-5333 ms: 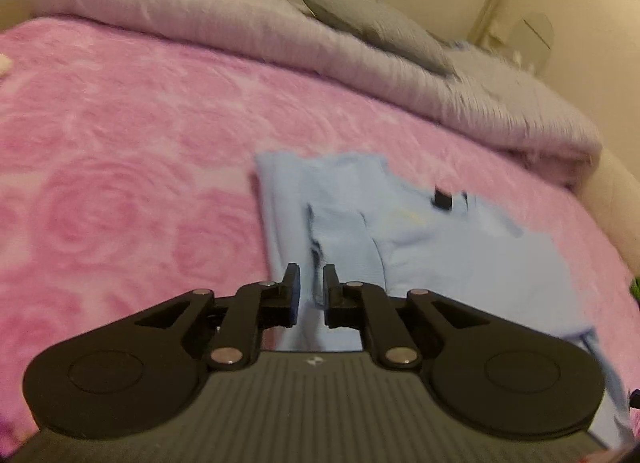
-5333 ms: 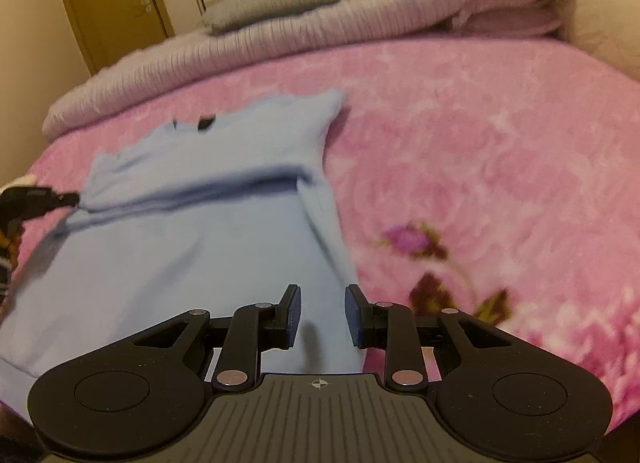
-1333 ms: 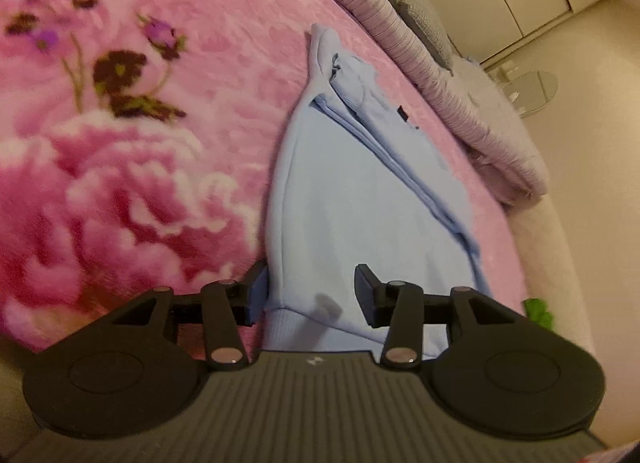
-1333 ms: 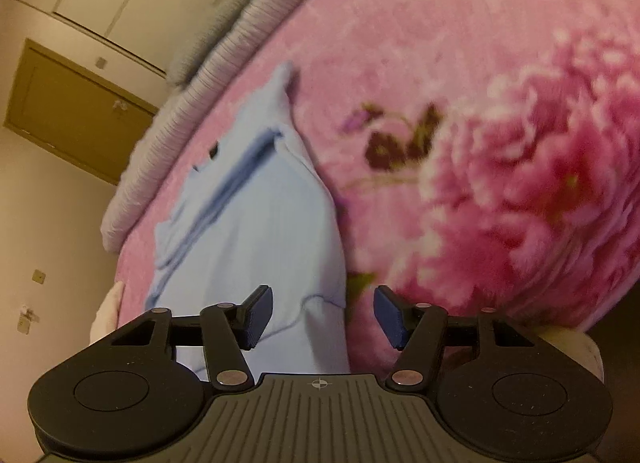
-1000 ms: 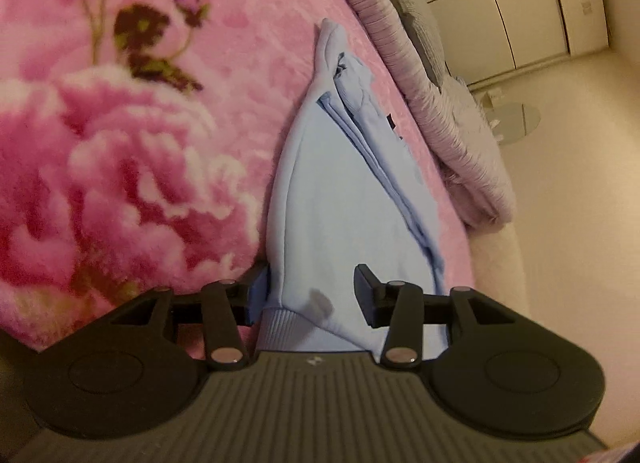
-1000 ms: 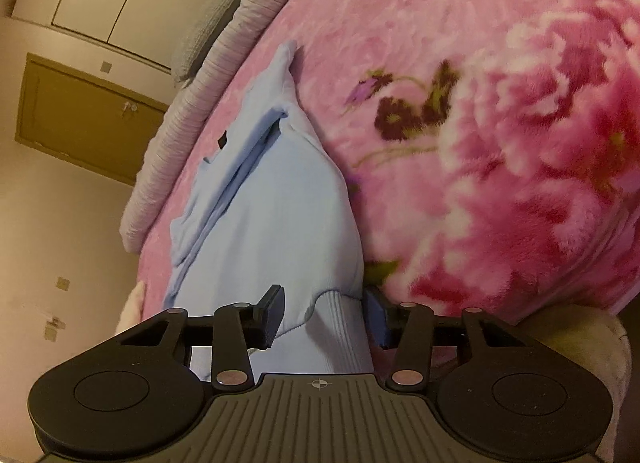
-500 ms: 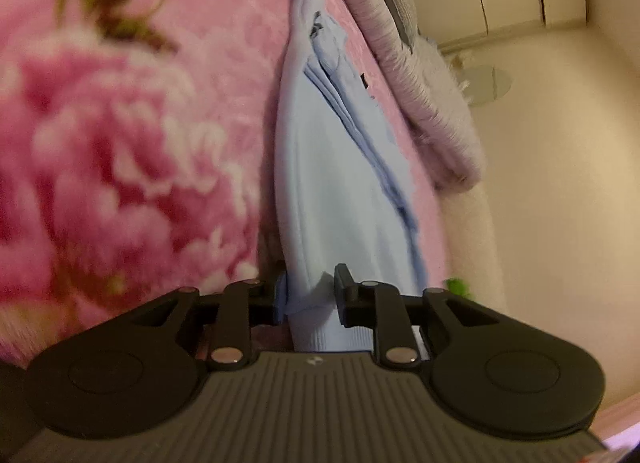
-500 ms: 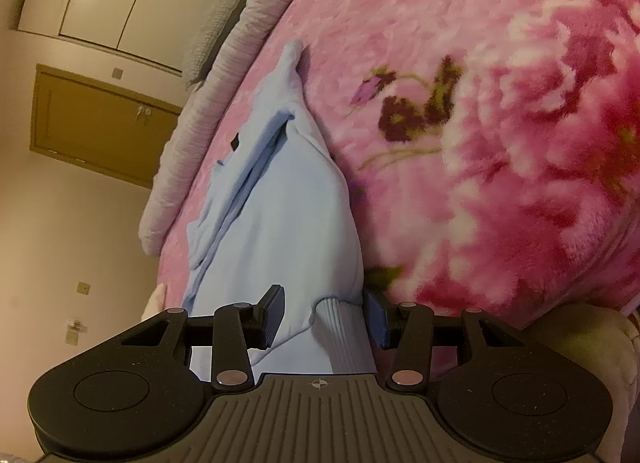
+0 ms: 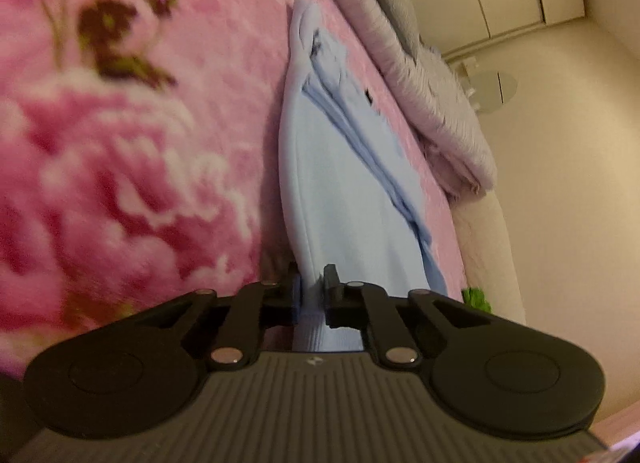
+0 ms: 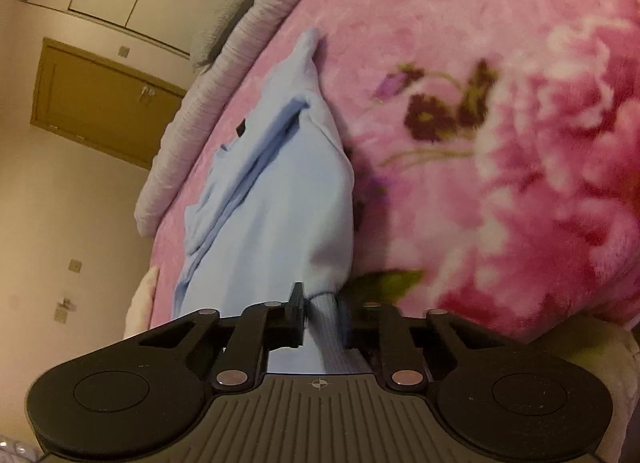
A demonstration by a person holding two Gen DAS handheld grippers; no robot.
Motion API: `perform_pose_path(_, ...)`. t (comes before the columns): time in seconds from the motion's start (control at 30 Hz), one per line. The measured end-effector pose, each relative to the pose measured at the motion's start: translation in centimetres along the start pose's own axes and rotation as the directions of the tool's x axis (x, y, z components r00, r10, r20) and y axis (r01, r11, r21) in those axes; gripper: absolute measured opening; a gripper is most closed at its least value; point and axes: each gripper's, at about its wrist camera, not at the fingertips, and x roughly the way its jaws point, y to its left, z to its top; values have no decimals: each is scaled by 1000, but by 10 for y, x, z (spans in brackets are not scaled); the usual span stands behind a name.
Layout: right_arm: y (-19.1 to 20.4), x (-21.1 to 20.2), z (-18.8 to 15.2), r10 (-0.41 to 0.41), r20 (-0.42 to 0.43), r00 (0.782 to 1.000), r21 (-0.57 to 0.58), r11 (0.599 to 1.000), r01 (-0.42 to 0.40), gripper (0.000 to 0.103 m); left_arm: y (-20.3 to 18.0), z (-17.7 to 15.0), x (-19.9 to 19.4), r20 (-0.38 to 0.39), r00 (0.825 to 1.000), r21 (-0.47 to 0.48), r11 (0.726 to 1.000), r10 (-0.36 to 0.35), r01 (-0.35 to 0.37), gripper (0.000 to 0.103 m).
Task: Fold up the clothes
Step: 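Grasp the ribbed hem with both grippers and lift it toward the collar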
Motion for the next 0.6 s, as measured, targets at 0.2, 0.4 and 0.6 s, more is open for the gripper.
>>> perform_pose_path(0.2,20,-29,-9,50,51,997,-43,998,-48,13,-16,-6,-34,53,997,52,998,-48,46,5)
perform_pose_path(0.4,37,-65,-36,67,49,997,-86,994,-62,13,-32,-31,-75,74,994,80,994,-78,72,5)
perform_pose_path(0.6,43,-114,-71,60,9,998,-86,995,-59,13,-39,-80,-134,64,994,58,995,-91,87,5)
